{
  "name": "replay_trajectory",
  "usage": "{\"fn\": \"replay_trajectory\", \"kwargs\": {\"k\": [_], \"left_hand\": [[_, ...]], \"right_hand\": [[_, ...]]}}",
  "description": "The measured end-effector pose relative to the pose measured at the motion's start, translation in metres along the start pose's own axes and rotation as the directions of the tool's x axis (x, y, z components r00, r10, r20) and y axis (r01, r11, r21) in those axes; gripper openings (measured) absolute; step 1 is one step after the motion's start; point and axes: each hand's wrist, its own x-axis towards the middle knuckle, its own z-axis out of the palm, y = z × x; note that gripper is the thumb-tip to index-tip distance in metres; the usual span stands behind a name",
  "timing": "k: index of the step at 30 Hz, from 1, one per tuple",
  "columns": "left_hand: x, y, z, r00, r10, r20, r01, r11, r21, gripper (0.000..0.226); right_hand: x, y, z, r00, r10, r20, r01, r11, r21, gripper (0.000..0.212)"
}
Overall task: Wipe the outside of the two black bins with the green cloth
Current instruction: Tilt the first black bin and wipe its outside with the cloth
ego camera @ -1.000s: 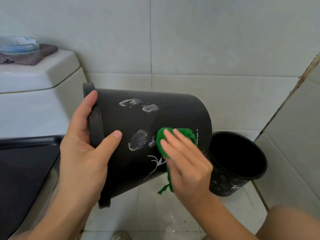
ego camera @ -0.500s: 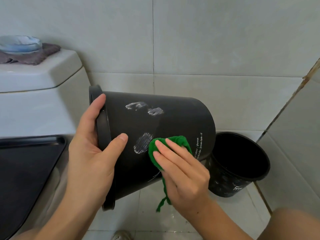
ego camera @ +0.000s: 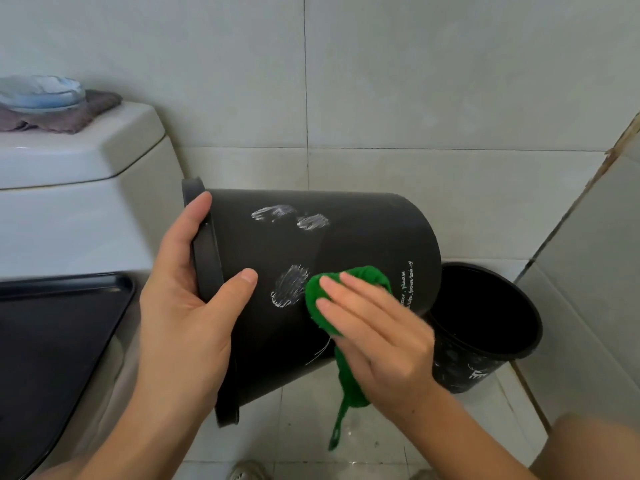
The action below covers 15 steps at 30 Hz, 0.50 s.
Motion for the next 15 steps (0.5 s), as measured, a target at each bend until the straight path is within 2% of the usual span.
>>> {"fn": "replay_trajectory", "kwargs": {"k": [6, 9, 11, 13, 15], "left_hand": [[-0.001, 0.007, 0.003, 0.999, 0.049, 0.013, -0.049, 0.999, -0.017, 0.072], [-0.002, 0.009, 0.004, 0.998, 0.055, 0.020, -0.055, 0.998, -0.011, 0.073], [-0.003, 0.009, 0.006, 0.998, 0.059, 0.030, -0.059, 0.998, 0.005, 0.074], [-0.003, 0.008, 0.005, 0.998, 0.056, 0.024, -0.056, 0.998, 0.005, 0.074], [-0.003, 0.008, 0.004, 0.998, 0.061, 0.013, -0.061, 0.998, 0.003, 0.074]], "right_hand": [[0.017, 0.019, -0.010, 0.971, 0.226, -0.075, -0.228, 0.973, -0.028, 0.033], [0.020, 0.022, -0.011, 0.935, 0.332, -0.128, -0.342, 0.937, -0.073, 0.034], [0.023, 0.024, -0.012, 0.896, 0.407, -0.179, -0.419, 0.907, -0.039, 0.035], [0.029, 0.025, -0.012, 0.858, 0.448, -0.251, -0.469, 0.883, -0.026, 0.033], [0.035, 0.026, -0.013, 0.850, 0.436, -0.296, -0.469, 0.882, -0.047, 0.031]]}}
